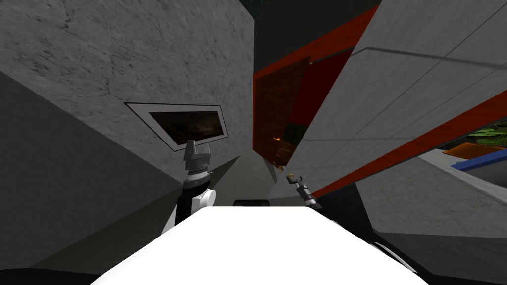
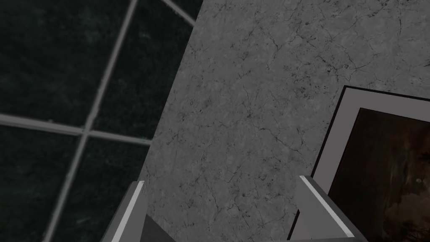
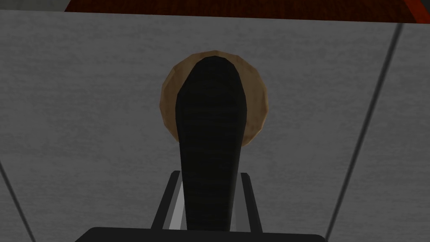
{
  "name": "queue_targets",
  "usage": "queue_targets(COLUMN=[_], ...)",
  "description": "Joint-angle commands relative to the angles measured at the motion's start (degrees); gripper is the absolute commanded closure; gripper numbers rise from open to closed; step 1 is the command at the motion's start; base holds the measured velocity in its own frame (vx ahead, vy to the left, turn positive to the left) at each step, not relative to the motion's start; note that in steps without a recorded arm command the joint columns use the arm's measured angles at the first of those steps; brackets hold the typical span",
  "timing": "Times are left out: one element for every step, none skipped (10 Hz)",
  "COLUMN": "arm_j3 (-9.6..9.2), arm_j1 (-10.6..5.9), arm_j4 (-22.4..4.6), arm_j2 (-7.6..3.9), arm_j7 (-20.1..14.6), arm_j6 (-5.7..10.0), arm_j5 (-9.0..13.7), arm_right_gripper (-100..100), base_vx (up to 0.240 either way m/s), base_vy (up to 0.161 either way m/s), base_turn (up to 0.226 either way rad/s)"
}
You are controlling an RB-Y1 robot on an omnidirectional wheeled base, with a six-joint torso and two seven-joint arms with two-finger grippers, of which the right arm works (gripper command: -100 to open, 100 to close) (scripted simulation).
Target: Pull the door open
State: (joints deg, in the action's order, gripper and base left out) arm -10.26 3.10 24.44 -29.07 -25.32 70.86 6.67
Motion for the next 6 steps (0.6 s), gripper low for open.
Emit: queue_targets(arm_j3=[-0.34, -0.23, -0.16, -0.1, -0.01, 0.05], arm_j1=[1.33, 0.5, -0.01, -0.48, -1.08, -1.52], arm_j4=[2.9, 3.3, 3.4, 3.4, 3.5, 3.5], arm_j2=[0.64, 0.95, 1.14, 1.31, 1.52, 1.67], arm_j7=[0.4, 0.3, 0.3, 0.2, 0.2, 0.2], arm_j6=[-1.6, -2.23, -2.61, -2.96, -3.39, -3.7], arm_j5=[-0.5, -1.2, -1.6, -2.0, -2.5, -2.8], arm_right_gripper=[100, 100, 100, 100, 100, 100], base_vx=[-0.152, -0.163, -0.186, -0.195, -0.201, -0.19], base_vy=[-0.077, -0.053, -0.085, -0.122, -0.118, -0.091], base_turn=[0.06, 0.075, 0.101, 0.12, 0.115, 0.087])
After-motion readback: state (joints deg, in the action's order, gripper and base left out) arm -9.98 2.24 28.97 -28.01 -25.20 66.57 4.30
